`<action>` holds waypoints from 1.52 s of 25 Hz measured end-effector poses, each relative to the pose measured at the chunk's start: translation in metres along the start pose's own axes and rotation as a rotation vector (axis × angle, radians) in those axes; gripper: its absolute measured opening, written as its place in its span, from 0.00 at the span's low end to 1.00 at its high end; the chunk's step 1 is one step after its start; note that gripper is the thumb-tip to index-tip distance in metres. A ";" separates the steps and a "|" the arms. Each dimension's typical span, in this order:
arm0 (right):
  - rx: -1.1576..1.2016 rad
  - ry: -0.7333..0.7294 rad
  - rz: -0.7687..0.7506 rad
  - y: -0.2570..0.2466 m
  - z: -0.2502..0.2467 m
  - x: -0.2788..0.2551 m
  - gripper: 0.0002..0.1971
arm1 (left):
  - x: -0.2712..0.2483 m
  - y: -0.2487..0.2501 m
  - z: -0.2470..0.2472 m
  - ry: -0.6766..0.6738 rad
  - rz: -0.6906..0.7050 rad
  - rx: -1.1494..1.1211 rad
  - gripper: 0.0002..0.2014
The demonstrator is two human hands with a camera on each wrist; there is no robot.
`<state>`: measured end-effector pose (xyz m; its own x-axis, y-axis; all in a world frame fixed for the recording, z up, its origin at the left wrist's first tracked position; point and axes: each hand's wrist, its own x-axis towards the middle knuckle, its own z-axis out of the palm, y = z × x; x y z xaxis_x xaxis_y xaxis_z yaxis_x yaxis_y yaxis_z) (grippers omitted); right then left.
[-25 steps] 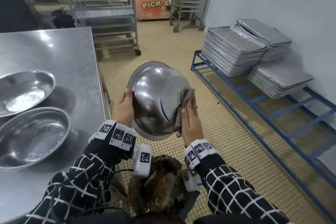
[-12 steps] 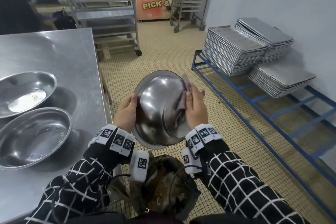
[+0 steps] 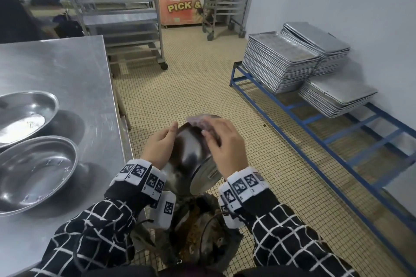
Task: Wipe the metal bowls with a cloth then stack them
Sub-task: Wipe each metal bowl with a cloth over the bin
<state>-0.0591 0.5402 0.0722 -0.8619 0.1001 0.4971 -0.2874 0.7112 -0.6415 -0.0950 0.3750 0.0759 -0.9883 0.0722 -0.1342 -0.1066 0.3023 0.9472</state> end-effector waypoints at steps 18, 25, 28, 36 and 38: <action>-0.283 -0.018 -0.104 -0.006 0.023 -0.011 0.20 | 0.002 0.012 0.008 0.089 0.205 0.174 0.14; 0.363 0.097 0.770 0.049 0.006 -0.016 0.19 | 0.008 -0.001 -0.002 0.111 0.208 0.134 0.24; 0.503 0.030 0.934 0.080 0.002 -0.027 0.19 | 0.009 -0.010 -0.005 0.096 0.172 0.076 0.24; 0.205 0.000 0.560 0.083 -0.017 -0.017 0.12 | 0.007 -0.032 -0.007 0.057 0.184 0.190 0.07; 0.049 -0.079 0.407 0.081 -0.018 -0.007 0.10 | 0.006 -0.029 -0.003 -0.019 0.194 0.172 0.10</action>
<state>-0.0688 0.6095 0.0272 -0.9380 0.3113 0.1525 0.0651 0.5902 -0.8046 -0.0986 0.3637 0.0489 -0.9861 0.1617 0.0383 0.1065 0.4381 0.8926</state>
